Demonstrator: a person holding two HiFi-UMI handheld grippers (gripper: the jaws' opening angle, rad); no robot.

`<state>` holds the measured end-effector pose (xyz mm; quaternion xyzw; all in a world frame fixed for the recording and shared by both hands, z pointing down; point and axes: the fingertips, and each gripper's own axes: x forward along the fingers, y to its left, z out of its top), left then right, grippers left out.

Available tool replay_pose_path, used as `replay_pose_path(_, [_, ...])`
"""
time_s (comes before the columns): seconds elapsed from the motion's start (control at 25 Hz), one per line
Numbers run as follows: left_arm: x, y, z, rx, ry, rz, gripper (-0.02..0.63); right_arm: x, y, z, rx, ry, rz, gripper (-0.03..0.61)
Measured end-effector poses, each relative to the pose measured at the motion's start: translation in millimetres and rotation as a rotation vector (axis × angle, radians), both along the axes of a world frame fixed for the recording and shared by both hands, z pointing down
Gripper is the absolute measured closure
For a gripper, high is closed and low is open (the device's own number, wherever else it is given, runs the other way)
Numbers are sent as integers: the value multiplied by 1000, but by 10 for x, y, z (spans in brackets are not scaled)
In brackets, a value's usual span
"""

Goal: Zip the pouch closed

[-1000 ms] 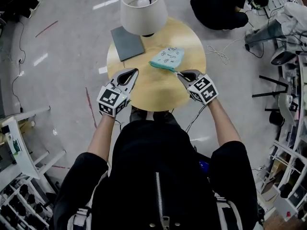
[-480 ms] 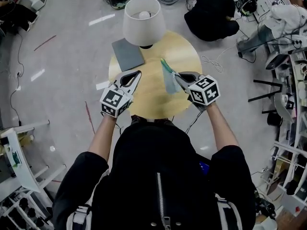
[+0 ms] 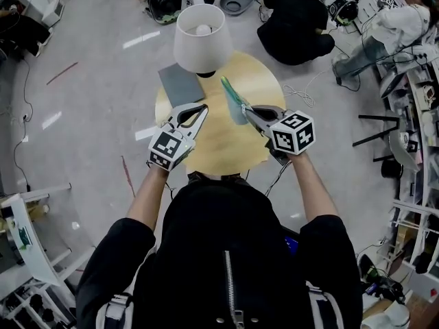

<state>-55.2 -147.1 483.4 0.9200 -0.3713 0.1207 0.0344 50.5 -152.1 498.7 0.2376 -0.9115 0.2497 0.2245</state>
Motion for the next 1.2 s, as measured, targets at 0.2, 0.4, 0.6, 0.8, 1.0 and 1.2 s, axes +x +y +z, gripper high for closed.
replay_pose_path(0.2, [185, 25, -83, 51, -42, 83, 519, -60, -7, -109, -14, -38, 20, 560])
replay_pose_path(0.4, [403, 140, -64, 85, -97, 170, 413, -84, 51, -188, -40, -71, 28, 560])
replay_pose_path(0.6, [522, 202, 26, 108, -146, 196, 373, -96, 124, -243, -62, -87, 24, 560])
replay_pose_path(0.8, [641, 224, 19, 162, -193, 245, 371, -142, 156, -243, -73, -96, 17, 560])
replay_pose_path(1.0, [763, 251, -18, 223, -239, 281, 413, -147, 181, -233, -77, -88, 11, 560])
replay_pose_path(1.2, [842, 265, -48, 258, -259, 303, 438, -166, 200, -207, -86, -85, 2, 560])
